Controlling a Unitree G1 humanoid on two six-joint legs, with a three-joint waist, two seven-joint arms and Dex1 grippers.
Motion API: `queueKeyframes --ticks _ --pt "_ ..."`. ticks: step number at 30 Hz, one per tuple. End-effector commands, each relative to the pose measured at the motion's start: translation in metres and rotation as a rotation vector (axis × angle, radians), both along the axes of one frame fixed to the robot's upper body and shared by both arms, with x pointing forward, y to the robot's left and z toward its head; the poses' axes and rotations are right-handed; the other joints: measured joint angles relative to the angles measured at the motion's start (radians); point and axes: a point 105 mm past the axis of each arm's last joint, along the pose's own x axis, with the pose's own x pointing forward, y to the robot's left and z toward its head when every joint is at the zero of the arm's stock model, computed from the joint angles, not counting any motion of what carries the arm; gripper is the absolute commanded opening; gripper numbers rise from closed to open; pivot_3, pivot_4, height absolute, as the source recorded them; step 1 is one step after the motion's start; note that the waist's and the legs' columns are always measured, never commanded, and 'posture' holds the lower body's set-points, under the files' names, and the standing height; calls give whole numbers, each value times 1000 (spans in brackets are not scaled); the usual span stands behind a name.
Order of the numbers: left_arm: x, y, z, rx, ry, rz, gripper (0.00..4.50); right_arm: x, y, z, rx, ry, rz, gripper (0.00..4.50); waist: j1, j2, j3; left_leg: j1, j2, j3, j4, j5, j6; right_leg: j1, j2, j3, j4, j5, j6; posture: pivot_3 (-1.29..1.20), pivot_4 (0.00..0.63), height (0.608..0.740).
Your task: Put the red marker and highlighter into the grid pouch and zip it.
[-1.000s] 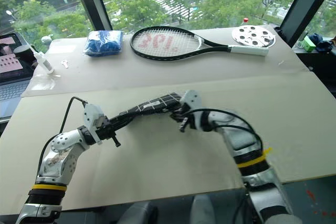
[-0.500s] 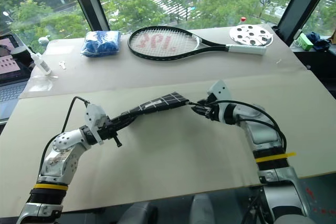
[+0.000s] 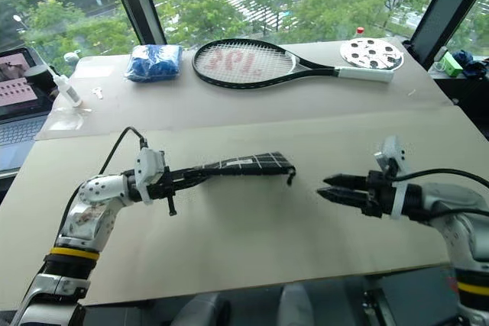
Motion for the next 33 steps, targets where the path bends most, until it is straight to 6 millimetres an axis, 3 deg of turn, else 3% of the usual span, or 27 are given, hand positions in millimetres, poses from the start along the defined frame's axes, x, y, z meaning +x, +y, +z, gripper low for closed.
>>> queueKeyframes --ticks 1,3,7,12,15,16,20,26,33 --pt "-3 -2 -11 85 -41 -86 0 -14 13 7 -8 -49 40 2238 0 0 0 1 0 0 0 0 0 2 0 0 -1 1 1 0 150 740" --pt "-2 -2 -20 120 -47 -93 0 -13 16 4 -12 -55 28 2238 0 0 0 4 0 0 0 -1 2 7 0 0 -2 1 1 0 150 740" --pt "-2 -5 -31 129 -41 -102 1385 -8 18 1 -12 -75 -4 2328 5 0 0 3 0 1 1 -2 3 7 0 0 -3 1 3 0 150 740" --pt "15 -6 -21 62 -65 41 3152 3 14 -1 -32 -96 -36 2328 11 -1 0 3 0 1 3 -2 3 7 0 0 -3 2 3 0 150 740" --pt "5 9 -13 19 65 44 4290 10 7 -2 -52 -108 -57 2328 11 -1 0 3 0 1 3 -2 3 7 0 0 -3 2 3 0 150 740" --pt "-2 17 -8 0 123 40 4444 13 3 -2 -61 -114 -70 2328 5 -1 0 3 0 1 3 -2 3 7 0 0 -3 2 3 0 150 740" --pt "-20 47 2 -34 310 85 4444 24 -12 -4 -82 -122 -119 2328 -7 0 1 3 0 1 2 -3 6 5 0 0 -2 2 4 0 150 740" --pt "-48 103 -10 17 582 280 4444 51 -51 -17 -148 -122 -266 2328 -6 1 2 4 0 2 1 -4 7 6 0 0 -2 1 4 0 150 740" --pt "-49 148 -3 -159 553 572 4444 57 -66 -14 -102 -133 -314 2328 1 2 3 5 1 3 -1 -4 7 5 0 0 -2 1 4 0 150 740"
